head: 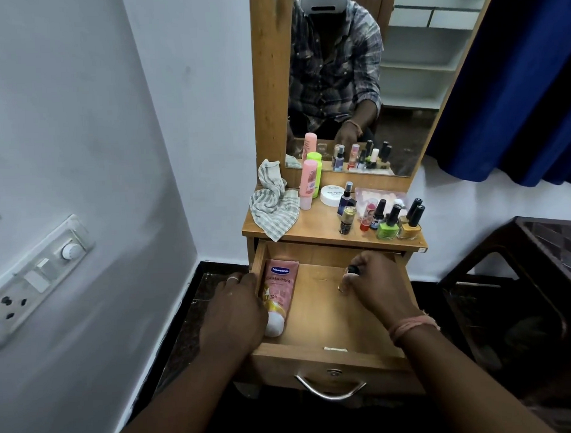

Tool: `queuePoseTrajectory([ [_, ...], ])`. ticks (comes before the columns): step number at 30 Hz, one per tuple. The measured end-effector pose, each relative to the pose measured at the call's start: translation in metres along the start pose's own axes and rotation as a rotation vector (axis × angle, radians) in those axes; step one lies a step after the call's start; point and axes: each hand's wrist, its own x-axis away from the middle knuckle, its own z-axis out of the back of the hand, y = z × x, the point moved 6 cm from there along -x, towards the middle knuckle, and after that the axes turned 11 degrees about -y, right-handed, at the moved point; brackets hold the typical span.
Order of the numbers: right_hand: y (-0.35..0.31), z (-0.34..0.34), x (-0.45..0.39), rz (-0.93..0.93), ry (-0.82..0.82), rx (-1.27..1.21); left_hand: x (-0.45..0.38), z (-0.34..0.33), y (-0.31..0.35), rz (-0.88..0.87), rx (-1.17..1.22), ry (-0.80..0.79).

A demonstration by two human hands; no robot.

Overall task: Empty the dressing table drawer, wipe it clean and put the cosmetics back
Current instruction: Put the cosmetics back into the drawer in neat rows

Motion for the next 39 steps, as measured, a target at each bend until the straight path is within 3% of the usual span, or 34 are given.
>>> queuePoseTrajectory([
  [11,0.012,-0.023,-0.028,0.081,0.11,0.118,0.0,0.0,-0.001,0.013,0.027,-0.017],
  [32,0.003,-0.033,-0.029,0.012,0.102,0.21,0.0,0.0,-0.002,0.027,-0.001,-0.028],
  [39,-0.016,0.0,-0.015,0.149,0.256,0.243,-0.002,-0.003,-0.003,0.021,-0.009,-0.005],
])
